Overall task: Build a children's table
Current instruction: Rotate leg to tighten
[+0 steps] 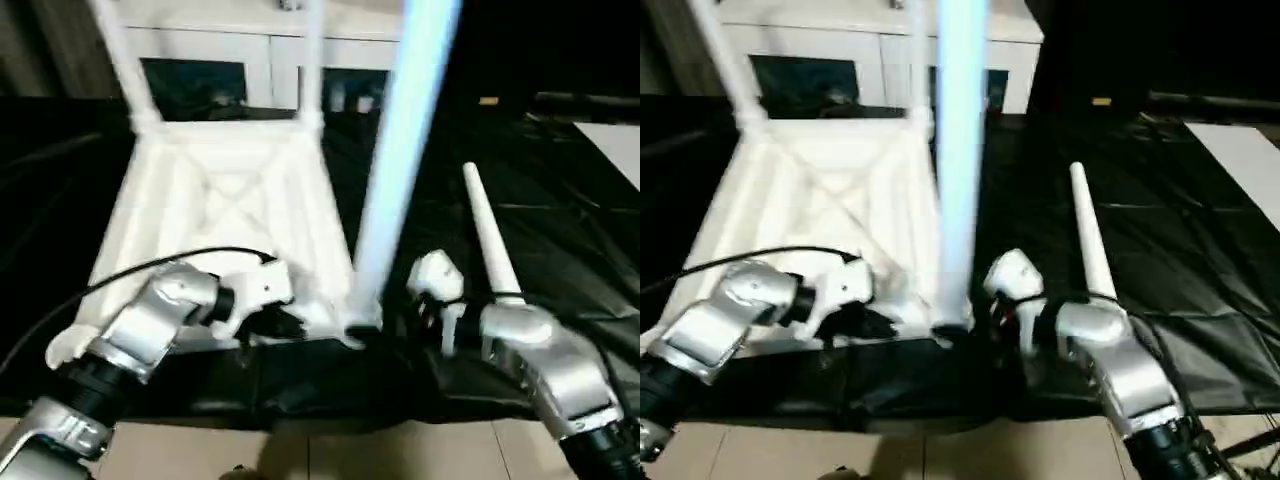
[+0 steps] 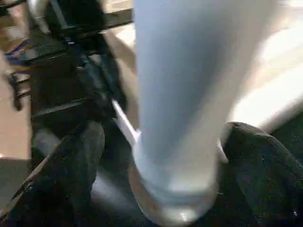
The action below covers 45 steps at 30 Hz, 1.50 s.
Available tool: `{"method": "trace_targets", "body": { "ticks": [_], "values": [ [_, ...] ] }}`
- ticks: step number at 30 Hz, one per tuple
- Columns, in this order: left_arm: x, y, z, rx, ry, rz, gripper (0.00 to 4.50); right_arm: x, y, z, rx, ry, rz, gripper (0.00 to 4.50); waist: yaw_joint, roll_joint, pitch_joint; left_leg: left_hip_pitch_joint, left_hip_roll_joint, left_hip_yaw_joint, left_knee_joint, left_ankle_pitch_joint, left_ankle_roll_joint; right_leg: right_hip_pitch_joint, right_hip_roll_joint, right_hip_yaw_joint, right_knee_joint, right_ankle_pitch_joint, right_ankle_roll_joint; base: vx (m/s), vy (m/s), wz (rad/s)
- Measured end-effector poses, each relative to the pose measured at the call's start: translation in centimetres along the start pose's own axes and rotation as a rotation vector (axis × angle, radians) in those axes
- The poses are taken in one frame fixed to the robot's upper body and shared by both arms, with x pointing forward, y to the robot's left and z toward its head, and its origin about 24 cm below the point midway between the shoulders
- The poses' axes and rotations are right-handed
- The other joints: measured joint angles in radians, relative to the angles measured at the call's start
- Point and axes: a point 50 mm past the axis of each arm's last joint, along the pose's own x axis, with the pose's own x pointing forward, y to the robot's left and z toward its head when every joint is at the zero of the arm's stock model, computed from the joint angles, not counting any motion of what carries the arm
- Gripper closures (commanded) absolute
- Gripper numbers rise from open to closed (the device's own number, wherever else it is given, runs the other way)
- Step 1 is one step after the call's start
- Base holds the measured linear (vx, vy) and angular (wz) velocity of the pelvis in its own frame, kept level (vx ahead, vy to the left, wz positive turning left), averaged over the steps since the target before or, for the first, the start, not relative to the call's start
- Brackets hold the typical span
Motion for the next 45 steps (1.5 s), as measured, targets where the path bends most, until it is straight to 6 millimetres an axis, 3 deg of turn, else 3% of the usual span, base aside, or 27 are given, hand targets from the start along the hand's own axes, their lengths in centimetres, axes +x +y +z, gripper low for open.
{"method": "trace_targets", "body": {
  "ticks": [7,19,25,27,34,38,42,45],
  "values": [
    [0.0,-0.1,0.0,0.003,0.001,-0.011,4.50,0.5,-0.6,0.1,-0.028,0.037,0.006,0.53,0.001,-0.001,-0.001,0.000,0.000,0.000,0.000,0.000,0.000,0.000,0.000,0.000,0.001,0.000,0.001,0.000,0.000,0.00],
    [0.0,-0.1,0.0,0.004,0.005,-0.020,4.50,0.5,-0.6,0.0,-0.061,0.074,0.032,1.69,0.002,-0.002,-0.001,0.000,0.000,0.000,0.000,0.000,0.000,0.000,0.000,-0.001,0.001,0.000,0.001,0.000,0.000,0.00],
    [0.0,0.0,-0.1,-0.004,0.006,-0.005,4.50,1.0,-0.7,-0.3,-0.022,0.045,0.002,1.84,-0.002,-0.003,-0.002,0.003,0.000,0.000,0.000,0.000,0.000,0.002,0.000,0.000,0.002,0.000,0.000,0.000,0.000,0.00],
    [0.6,0.8,-0.1,-0.069,-0.017,0.092,4.50,2.2,-1.6,-0.6,0.069,-0.010,-0.138,1.88,-0.007,-0.005,-0.003,0.006,0.000,0.000,0.001,0.000,0.000,0.004,0.000,-0.001,0.003,0.000,-0.001,0.000,0.000,0.00],
    [3.7,2.5,1.6,-0.225,-0.056,0.327,4.50,4.9,-4.2,-0.5,0.254,-0.062,-0.567,1.93,-0.056,-0.008,-0.003,0.006,0.000,-0.002,0.004,0.001,-0.001,0.001,0.000,-0.001,0.001,-0.001,0.003,-0.015,0.003,-0.03],
    [6.3,3.2,3.4,-0.294,-0.068,0.464,4.50,6.9,-5.2,0.2,0.336,-0.056,-0.817,1.94,-0.058,-0.010,-0.005,0.006,0.000,-0.002,0.004,0.001,-0.001,0.001,0.000,-0.001,0.001,-0.001,0.003,0.000,0.000,0.00],
    [7.1,3.3,3.7,-0.286,-0.070,0.502,4.50,7.5,-5.5,0.2,0.342,-0.061,-0.889,1.94,-0.057,-0.011,-0.009,0.006,0.000,-0.002,0.004,0.001,-0.001,0.002,0.000,-0.001,0.001,-0.001,0.003,0.000,0.000,0.00],
    [7.1,3.4,3.8,-0.261,-0.069,0.505,4.50,7.4,-5.6,0.2,0.335,-0.084,-0.889,1.24,-0.055,-0.011,-0.009,0.005,0.000,-0.002,0.003,0.001,-0.001,0.001,0.000,-0.001,0.000,0.000,0.003,0.000,0.000,0.00]
  ]
}}
